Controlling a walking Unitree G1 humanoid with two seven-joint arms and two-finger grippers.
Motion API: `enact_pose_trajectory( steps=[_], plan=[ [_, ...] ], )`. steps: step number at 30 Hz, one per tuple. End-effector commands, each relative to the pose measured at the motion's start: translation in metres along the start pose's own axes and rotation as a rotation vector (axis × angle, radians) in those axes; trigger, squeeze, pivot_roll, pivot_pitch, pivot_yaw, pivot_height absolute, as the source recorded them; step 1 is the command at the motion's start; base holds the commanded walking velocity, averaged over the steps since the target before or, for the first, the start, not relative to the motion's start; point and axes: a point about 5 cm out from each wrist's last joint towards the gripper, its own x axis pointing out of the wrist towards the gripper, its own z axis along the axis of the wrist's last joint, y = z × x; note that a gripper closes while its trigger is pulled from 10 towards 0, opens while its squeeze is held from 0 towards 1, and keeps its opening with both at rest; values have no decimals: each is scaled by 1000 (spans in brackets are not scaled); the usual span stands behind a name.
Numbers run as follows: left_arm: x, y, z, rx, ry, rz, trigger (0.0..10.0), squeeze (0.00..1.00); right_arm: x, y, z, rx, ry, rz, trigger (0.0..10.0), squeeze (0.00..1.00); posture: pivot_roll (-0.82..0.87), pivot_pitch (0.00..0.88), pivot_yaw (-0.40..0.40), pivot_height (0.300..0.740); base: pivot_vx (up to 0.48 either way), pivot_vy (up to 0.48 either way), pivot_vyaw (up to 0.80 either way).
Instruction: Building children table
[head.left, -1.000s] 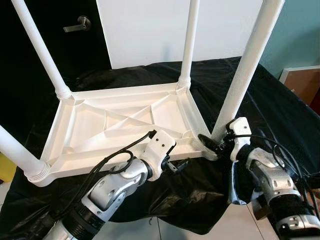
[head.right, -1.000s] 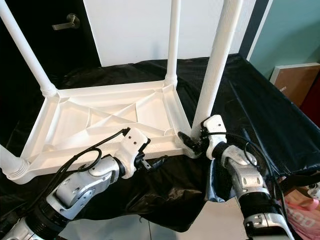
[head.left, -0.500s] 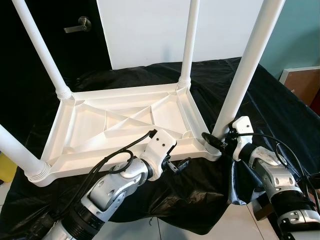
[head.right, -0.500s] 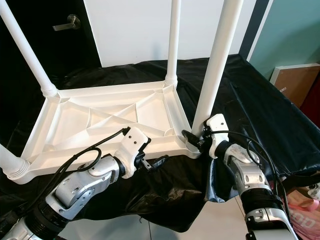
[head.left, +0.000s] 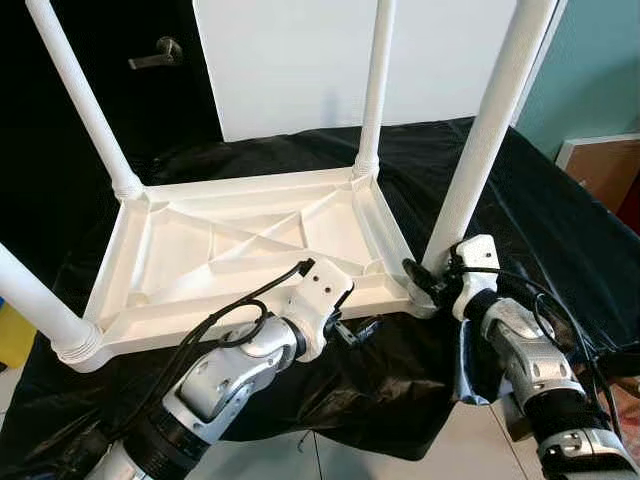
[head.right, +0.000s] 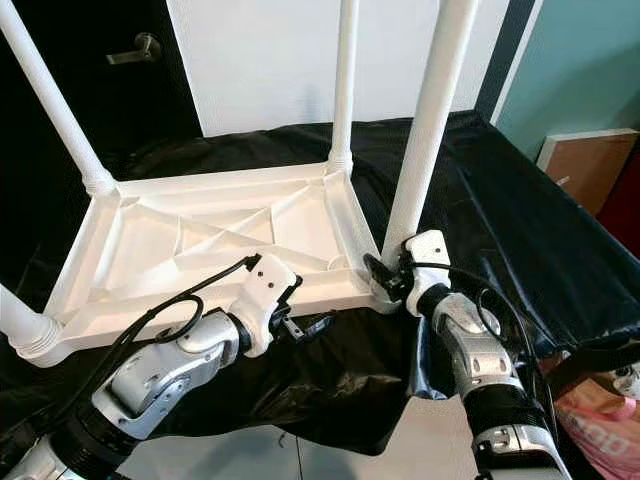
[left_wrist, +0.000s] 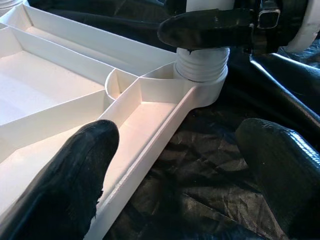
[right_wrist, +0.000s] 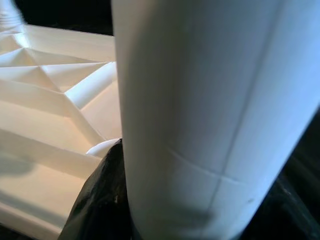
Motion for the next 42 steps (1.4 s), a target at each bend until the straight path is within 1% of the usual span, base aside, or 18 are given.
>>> enact_pose_trajectory(
  steps=[1,2,3,4,6,8,11,14,16,17,20,21,22,27,33,39,40,42],
  plan=[
    [0,-8,-1,-8,12,-166,10000,0,-6,5,-20,9,98,-54,10000,0,-122,0,9,740,0,0,0],
    [0,-8,-1,-9,11,-167,10000,0,-7,8,-21,31,100,-101,10000,0,-123,0,11,740,0,0,0],
    [0,-8,-1,-9,11,-167,10000,0,-7,8,-21,31,100,-101,10000,0,-123,0,11,740,0,0,0],
    [0,-8,-1,-9,12,-170,10000,0,-8,11,-23,56,106,-158,10000,0,-123,0,11,740,0,0,0],
    [0,-9,-2,-10,14,-173,10000,0,-9,15,-25,80,110,-204,10000,0,-124,0,13,740,0,0,0],
    [0,-9,-2,-10,14,-173,10000,0,-9,15,-25,80,110,-204,10000,0,-124,0,13,740,0,0,0],
    [0,-11,-2,-13,15,-181,10000,0,-11,24,-28,119,110,-313,10000,0,-127,0,11,740,0,0,0],
    [0,-11,-2,-13,16,-182,10000,0,-11,27,-29,133,111,-338,10000,0,-129,0,9,740,0,0,0],
    [1,-12,-2,-14,15,-185,10000,0,-11,35,-30,162,117,-391,10000,0,-129,0,4,740,0,0,0],
    [1,-12,-2,-14,15,-185,10000,0,-11,35,-30,162,117,-391,10000,0,-129,0,4,740,0,0,0],
    [1,-12,-2,-15,14,-185,10000,0,-10,42,-29,194,127,-482,10000,0,-126,0,0,740,0,0,0],
    [1,-12,-2,-15,14,-185,10000,0,-10,42,-29,194,127,-482,10000,0,-126,0,0,740,0,0,0],
    [1,-12,-2,-16,12,-183,10000,0,-9,47,-27,200,129,-521,10000,0,-122,0,-3,740,0,0,0],
    [1,-13,-3,-17,12,-180,10000,0,-7,56,-23,189,117,-514,10000,0,-120,0,-3,740,0,0,0],
    [1,-13,-3,-17,13,-178,10000,0,-7,55,-21,183,108,-530,10000,0,-117,0,-5,740,0,0,0],
    [1,-13,-3,-18,13,-177,10000,0,-6,57,-13,147,51,-506,10000,0,-118,0,-6,740,0,0,0],
    [1,-13,-3,-18,13,-176,10000,0,-6,56,-11,145,34,-491,10000,1000,-118,0,-7,740,0,0,0],
    [1,-13,-4,-19,13,-176,10000,0,-7,56,-9,134,17,-477,10000,1000,-119,0,-8,740,0,0,0]
  ],
)
